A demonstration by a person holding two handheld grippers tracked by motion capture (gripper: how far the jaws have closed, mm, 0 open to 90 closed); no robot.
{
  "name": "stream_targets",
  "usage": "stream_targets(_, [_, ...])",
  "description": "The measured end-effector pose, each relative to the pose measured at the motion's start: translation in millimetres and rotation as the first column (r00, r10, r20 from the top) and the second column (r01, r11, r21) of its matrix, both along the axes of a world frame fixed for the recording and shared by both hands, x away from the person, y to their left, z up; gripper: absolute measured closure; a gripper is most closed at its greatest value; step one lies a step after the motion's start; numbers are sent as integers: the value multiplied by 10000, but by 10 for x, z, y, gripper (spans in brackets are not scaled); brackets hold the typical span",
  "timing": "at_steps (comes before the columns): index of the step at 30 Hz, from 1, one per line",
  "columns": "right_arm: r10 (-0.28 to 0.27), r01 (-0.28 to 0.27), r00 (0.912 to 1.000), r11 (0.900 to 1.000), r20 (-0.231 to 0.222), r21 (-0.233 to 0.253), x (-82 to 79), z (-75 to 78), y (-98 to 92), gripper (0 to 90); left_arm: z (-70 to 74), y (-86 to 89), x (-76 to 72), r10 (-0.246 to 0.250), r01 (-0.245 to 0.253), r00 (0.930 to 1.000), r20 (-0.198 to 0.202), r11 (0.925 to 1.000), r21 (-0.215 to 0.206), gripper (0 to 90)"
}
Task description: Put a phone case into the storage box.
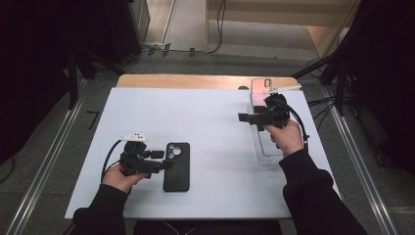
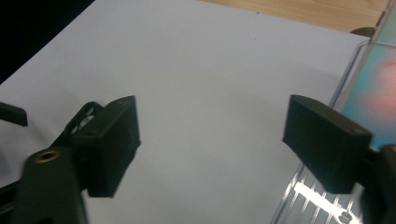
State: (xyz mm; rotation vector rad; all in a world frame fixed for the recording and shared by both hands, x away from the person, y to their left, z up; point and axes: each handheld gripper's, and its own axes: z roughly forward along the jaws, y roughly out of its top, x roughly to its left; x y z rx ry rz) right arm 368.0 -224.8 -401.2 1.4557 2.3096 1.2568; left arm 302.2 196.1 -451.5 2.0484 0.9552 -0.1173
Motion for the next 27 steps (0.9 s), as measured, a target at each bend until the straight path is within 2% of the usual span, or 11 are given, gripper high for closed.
stream_targets(2, [348, -349, 9994, 9993, -92, -97, -53, -27, 30, 190, 3, -8, -10, -6, 6, 10000, 11, 10000, -25, 314])
stream_targets(5, [782, -779, 9958, 9969, -470, 74, -120, -56, 66, 194, 7, -13, -16, -78, 78, 10000, 53, 10000, 41, 313])
stream_targets(7, [1059, -1052, 9928, 9943, -555, 165, -181, -68, 91, 196, 12, -20, -25, -83, 83, 10000, 49, 10000, 5, 314])
stream_targets(15, [1694, -1695, 9852, 9855, -259, -2, -422, -135, 150, 214, 25, -30, -30, -114, 114, 9999, 61, 9999, -26, 313])
stream_targets(24, [2292, -2289, 9730, 9733, -274, 149, -609, -219, 173, 221, 24, -31, -33, -133, 133, 9999, 38, 9999, -91, 299])
stream_targets(27, [2406, -2408, 9704, 9706, -209, -27, -671, -246, 183, 221, 27, -30, -37, -150, 151, 9999, 52, 9998, -109, 299])
